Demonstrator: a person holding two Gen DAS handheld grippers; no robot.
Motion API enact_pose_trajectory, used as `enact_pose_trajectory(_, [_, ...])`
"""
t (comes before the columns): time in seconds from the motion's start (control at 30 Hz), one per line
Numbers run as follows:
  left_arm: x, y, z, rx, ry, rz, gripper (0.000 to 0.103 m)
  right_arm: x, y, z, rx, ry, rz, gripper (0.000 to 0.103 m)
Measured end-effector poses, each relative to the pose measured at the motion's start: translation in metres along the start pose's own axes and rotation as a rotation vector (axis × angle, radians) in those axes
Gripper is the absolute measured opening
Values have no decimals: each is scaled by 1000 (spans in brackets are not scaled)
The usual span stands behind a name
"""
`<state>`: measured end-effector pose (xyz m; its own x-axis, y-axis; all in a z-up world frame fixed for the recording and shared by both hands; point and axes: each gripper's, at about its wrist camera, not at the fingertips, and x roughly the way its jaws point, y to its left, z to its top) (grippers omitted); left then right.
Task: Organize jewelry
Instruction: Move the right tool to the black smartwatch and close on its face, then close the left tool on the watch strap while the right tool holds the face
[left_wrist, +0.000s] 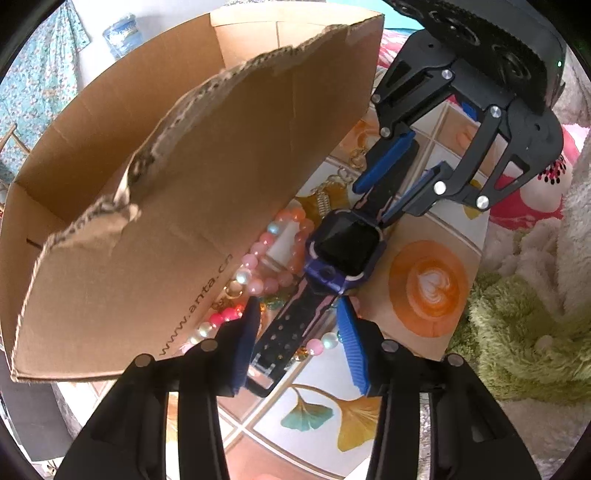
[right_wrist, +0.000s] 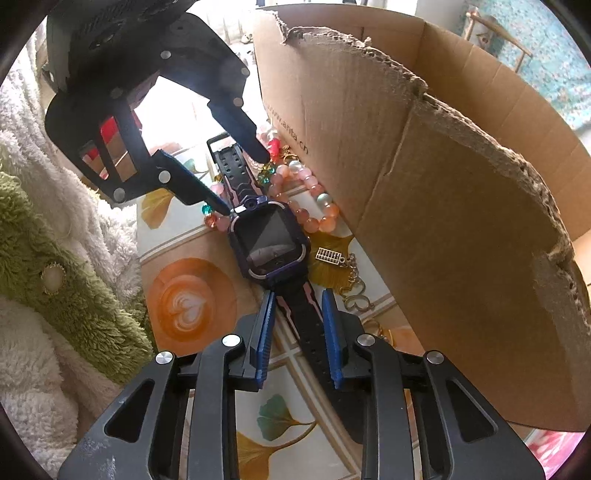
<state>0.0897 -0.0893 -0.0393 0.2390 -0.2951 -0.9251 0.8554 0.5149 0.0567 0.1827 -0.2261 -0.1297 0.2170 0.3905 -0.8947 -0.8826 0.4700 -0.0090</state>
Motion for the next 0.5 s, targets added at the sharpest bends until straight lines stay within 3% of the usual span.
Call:
enact_pose_trajectory(0.1, [1, -3, 4, 24, -4, 2, 41, -1, 1, -2, 11, -13, -2, 18])
enact_pose_trajectory(0.17, [1, -5, 6, 27, 2, -1, 39, -5, 1, -2, 22, -18, 14, 0])
enact_pose_trajectory(0.27, [0, -13, 10, 31, -14, -24, 39, -7, 1, -1, 6, -14, -29, 0])
enact_pose_trajectory(0.4, [3, -24, 19, 36, -32, -39, 39, -9, 1, -2, 19, -8, -19, 0])
enact_pose_trajectory(0.47, [7, -27, 21, 33, -30, -40, 39, -12, 0, -2, 33, -10, -8, 8])
enact_pose_trajectory(0.5, [9, -28, 23, 26, -29, -51, 39, -15, -2, -2, 35, -20, -15, 28])
